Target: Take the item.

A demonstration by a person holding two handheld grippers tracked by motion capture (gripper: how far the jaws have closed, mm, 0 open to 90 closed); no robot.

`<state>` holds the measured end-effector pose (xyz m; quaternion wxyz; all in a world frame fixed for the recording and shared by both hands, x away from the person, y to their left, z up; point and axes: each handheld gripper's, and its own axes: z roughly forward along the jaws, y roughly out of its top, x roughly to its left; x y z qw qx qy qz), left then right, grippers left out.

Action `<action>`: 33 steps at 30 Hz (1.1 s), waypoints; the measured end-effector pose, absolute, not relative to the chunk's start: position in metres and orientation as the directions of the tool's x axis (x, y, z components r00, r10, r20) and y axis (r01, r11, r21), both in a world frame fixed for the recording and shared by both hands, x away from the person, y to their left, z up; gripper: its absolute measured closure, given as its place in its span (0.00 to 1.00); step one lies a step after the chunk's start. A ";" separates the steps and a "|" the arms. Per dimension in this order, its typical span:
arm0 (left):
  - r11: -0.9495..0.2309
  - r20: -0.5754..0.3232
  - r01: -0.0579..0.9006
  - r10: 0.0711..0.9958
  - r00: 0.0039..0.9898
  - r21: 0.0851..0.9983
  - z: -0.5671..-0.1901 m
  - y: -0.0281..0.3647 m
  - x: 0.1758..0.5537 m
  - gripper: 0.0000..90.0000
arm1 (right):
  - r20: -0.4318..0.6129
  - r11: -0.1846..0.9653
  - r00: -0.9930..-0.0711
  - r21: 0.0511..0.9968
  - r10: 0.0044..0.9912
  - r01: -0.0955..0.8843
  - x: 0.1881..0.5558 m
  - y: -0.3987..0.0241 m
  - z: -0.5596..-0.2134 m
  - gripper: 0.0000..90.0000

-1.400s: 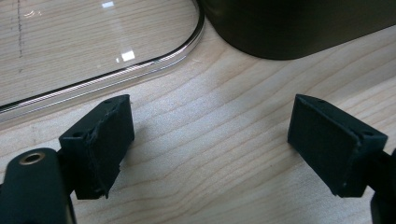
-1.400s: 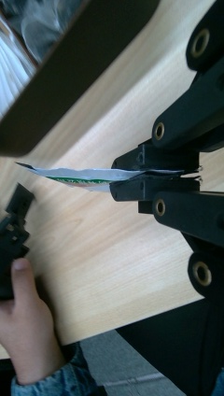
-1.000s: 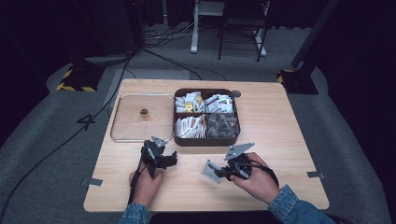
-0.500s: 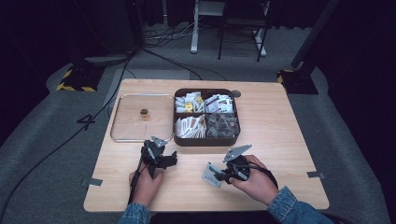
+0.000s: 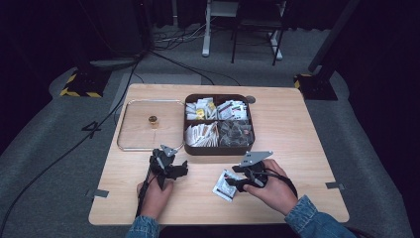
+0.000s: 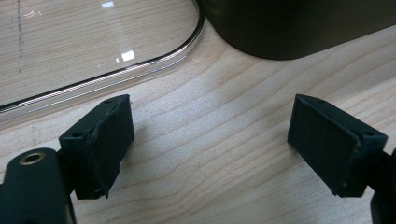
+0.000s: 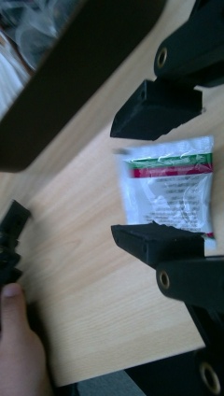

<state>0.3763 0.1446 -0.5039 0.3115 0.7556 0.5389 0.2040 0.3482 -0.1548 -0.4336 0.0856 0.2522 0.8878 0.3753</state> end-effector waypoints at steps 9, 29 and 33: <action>-0.224 -0.030 0.688 0.941 0.336 0.691 -0.504 0.144 0.376 0.17 | 0.021 0.561 -0.850 0.743 0.527 0.366 0.354 -0.164 -0.413 0.47; -0.224 -0.030 0.688 0.941 0.337 0.690 -0.504 0.145 0.376 0.17 | 0.013 0.528 -0.790 0.738 0.613 0.421 0.389 -0.213 -0.388 0.37; -0.224 -0.030 0.687 0.941 0.336 0.691 -0.504 0.145 0.376 0.17 | 0.006 0.520 -0.776 0.739 0.630 0.428 0.392 -0.224 -0.385 0.37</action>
